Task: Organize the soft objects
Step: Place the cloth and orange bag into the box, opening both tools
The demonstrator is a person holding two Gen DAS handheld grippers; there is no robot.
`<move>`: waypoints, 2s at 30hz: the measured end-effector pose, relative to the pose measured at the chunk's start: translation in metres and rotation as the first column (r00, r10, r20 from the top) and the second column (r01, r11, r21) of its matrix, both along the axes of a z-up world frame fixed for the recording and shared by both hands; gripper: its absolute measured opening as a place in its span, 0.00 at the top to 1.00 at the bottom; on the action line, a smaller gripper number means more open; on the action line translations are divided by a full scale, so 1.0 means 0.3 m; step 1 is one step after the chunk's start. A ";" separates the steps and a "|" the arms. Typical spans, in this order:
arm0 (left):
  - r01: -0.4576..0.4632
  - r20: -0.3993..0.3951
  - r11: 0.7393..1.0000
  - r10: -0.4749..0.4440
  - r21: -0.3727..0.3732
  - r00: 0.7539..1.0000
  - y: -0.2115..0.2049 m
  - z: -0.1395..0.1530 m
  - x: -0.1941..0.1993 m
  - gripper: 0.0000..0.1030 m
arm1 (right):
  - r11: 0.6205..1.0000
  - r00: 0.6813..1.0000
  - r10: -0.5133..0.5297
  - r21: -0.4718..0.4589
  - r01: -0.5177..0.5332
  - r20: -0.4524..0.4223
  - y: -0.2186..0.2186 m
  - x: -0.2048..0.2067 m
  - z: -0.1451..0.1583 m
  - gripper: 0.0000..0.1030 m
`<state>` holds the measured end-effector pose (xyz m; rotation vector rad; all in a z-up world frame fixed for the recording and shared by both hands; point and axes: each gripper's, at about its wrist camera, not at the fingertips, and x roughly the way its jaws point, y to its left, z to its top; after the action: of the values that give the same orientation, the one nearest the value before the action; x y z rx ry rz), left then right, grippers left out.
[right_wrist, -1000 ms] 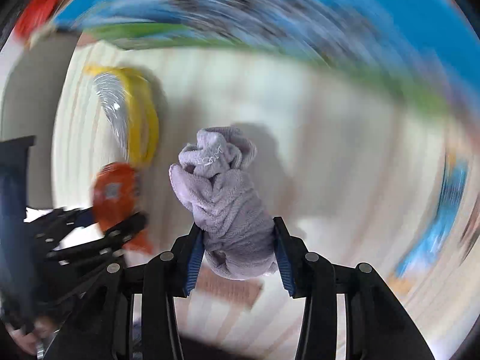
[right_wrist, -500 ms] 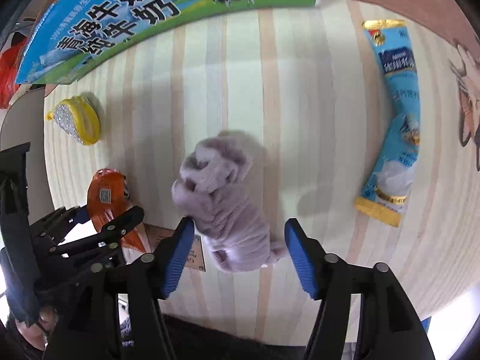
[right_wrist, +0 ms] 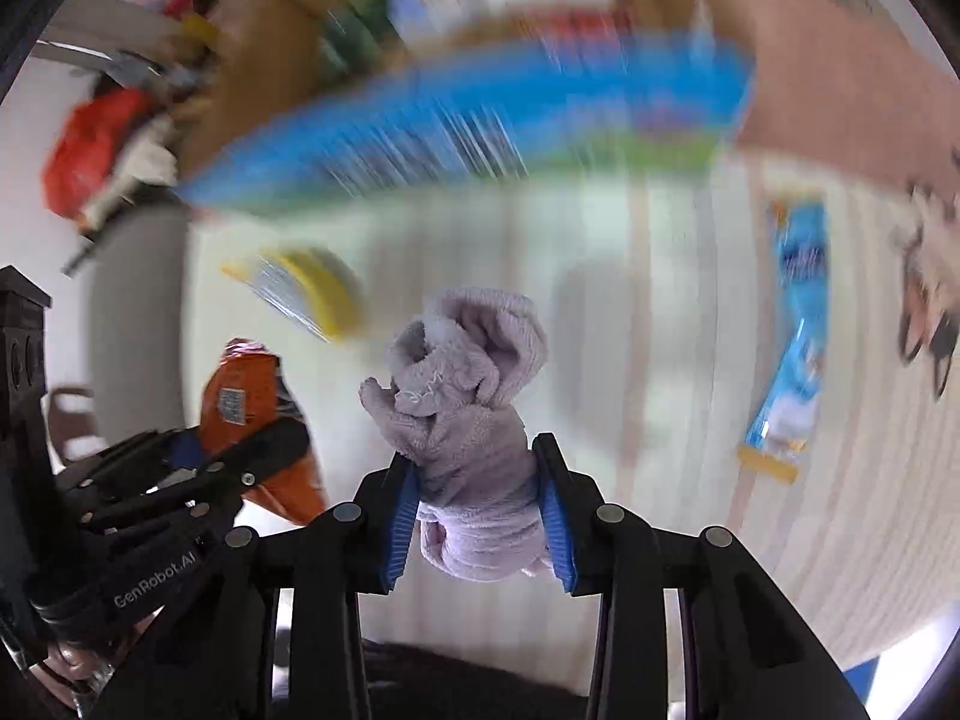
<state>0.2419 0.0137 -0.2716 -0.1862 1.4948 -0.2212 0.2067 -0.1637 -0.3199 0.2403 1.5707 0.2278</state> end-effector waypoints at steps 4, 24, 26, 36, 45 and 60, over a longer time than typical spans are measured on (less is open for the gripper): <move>0.017 0.086 1.000 -0.015 -0.021 0.996 0.014 0.150 0.220 0.65 | 0.998 0.993 -0.005 0.059 -0.002 0.115 0.015 0.130 0.212 0.62; 0.056 -0.211 0.998 -0.051 0.022 0.976 -0.046 -0.278 0.764 0.65 | 0.992 0.998 -0.048 -0.112 0.051 0.033 0.078 0.749 -0.082 0.62; 0.057 -0.228 0.998 -0.050 0.024 0.972 -0.051 -0.296 0.771 0.64 | 0.991 0.998 -0.051 -0.123 0.053 0.024 0.074 0.768 -0.110 0.62; 0.016 -0.243 0.999 -0.006 0.039 0.970 -0.032 -0.244 0.755 0.48 | 0.990 0.999 -0.043 -0.134 0.043 0.006 0.048 0.795 -0.096 0.30; 0.036 -0.023 0.978 -0.032 0.206 0.999 -0.017 -0.036 0.647 0.04 | 0.966 0.998 0.041 -0.257 -0.025 0.057 0.051 0.733 0.052 0.01; -0.089 0.168 0.963 0.047 0.253 0.985 -0.005 0.100 0.370 0.03 | 0.959 0.976 0.061 -0.285 0.001 0.211 0.075 0.486 0.187 0.00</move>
<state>0.3528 0.0122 -0.2418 -0.0084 1.3399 0.0164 0.3524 -0.1412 -0.2637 -0.0331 1.3697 0.0479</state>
